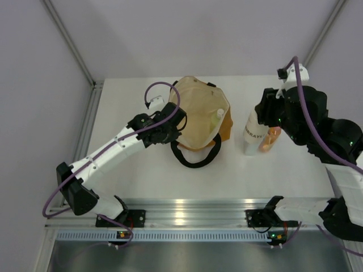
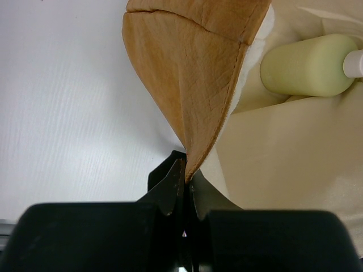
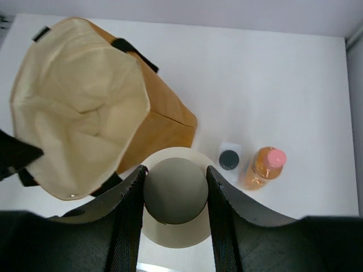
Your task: Take the personal care products out of the canvas bag
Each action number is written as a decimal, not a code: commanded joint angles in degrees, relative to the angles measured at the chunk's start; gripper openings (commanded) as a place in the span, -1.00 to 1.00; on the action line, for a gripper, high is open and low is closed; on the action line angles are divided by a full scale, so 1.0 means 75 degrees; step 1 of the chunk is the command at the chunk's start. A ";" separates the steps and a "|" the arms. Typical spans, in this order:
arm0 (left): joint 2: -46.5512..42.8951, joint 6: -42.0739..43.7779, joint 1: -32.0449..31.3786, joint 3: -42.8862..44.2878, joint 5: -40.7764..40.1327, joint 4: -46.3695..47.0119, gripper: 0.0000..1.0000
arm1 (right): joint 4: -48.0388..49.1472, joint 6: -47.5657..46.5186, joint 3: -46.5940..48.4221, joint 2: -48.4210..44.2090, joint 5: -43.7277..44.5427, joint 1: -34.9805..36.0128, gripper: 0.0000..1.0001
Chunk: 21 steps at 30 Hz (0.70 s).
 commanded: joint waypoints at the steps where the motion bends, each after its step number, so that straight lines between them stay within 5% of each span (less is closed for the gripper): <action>1: 0.0065 0.0045 0.0047 0.0207 -0.0064 0.0199 -1.00 | 0.1179 0.0323 -0.1008 -0.0759 0.1048 -0.0022 -1.00; 10: 0.0218 0.0174 0.0047 0.0347 0.0053 0.0199 -1.00 | 0.4484 -0.0121 -0.6011 -0.2672 0.0979 -0.0022 -1.00; 21: 0.0277 0.0233 0.0047 0.0348 0.0147 0.0199 -1.00 | 0.6922 -0.0121 -0.8628 -0.3236 0.0510 -0.0022 -1.00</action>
